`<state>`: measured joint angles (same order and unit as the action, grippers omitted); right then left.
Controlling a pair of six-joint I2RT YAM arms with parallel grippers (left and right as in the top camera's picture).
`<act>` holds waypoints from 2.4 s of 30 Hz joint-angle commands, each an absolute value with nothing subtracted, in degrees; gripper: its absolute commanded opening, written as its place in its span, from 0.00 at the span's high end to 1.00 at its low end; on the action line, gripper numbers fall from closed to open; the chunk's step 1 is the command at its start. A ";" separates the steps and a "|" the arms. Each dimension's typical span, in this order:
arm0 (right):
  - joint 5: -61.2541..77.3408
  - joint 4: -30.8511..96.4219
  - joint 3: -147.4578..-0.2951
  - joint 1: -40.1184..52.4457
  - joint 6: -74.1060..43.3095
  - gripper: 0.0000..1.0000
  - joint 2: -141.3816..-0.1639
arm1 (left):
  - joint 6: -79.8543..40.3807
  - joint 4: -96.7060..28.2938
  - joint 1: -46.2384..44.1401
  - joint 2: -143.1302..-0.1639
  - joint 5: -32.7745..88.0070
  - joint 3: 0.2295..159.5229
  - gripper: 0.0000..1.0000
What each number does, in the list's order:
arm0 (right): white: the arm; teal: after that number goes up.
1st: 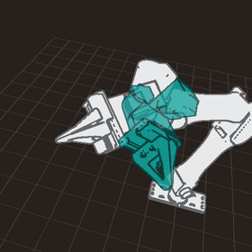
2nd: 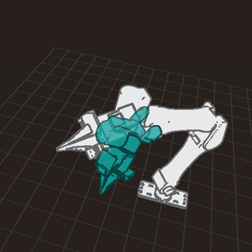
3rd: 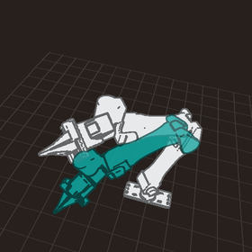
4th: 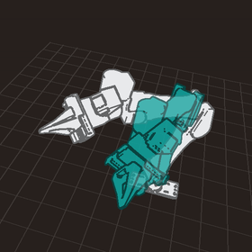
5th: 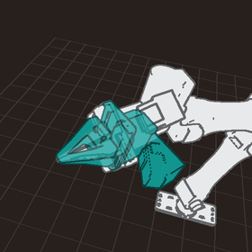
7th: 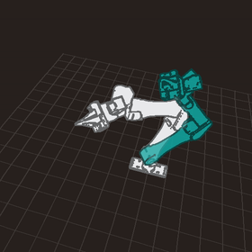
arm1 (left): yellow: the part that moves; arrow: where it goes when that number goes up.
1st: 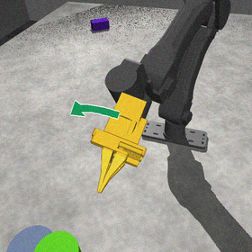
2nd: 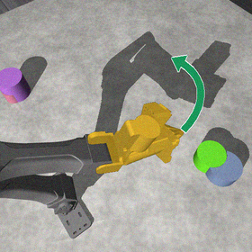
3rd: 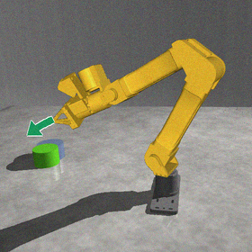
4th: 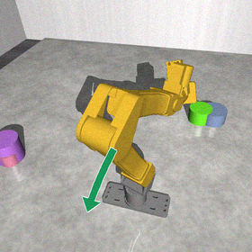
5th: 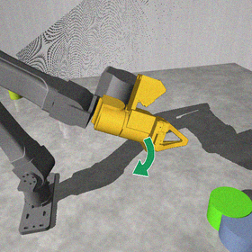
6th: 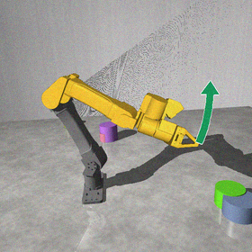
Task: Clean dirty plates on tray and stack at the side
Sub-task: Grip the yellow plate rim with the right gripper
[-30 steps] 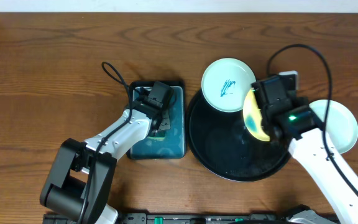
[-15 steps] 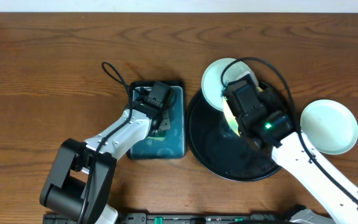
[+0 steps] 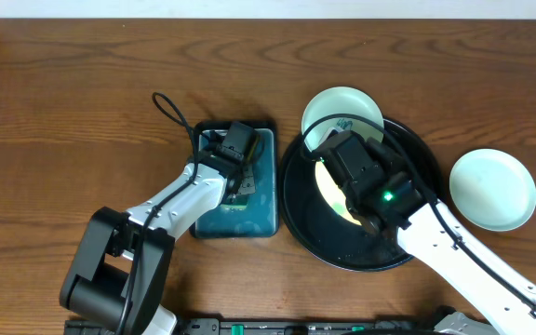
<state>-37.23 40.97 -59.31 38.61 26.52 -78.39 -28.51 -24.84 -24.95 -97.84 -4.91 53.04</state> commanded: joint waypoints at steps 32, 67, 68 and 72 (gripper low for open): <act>-36.56 42.06 -60.95 39.09 30.52 0.99 -78.76 | -28.75 -25.23 -24.77 -99.24 -5.39 52.71 0.74; -36.69 41.98 -60.95 39.09 30.52 0.99 -78.76 | -28.75 -25.43 -24.77 -99.24 -5.39 52.71 0.74; -37.52 41.76 -60.95 39.09 30.52 0.99 -78.76 | -28.75 -25.43 -24.77 -99.24 -5.39 52.71 0.74; -50.11 37.36 -60.95 39.11 30.30 0.99 -78.76 | -28.75 -25.43 -24.77 -99.24 -5.39 52.71 0.74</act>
<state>-39.35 39.46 -59.31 38.61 30.39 -78.39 -28.51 -24.88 -24.95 -97.84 -4.91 53.04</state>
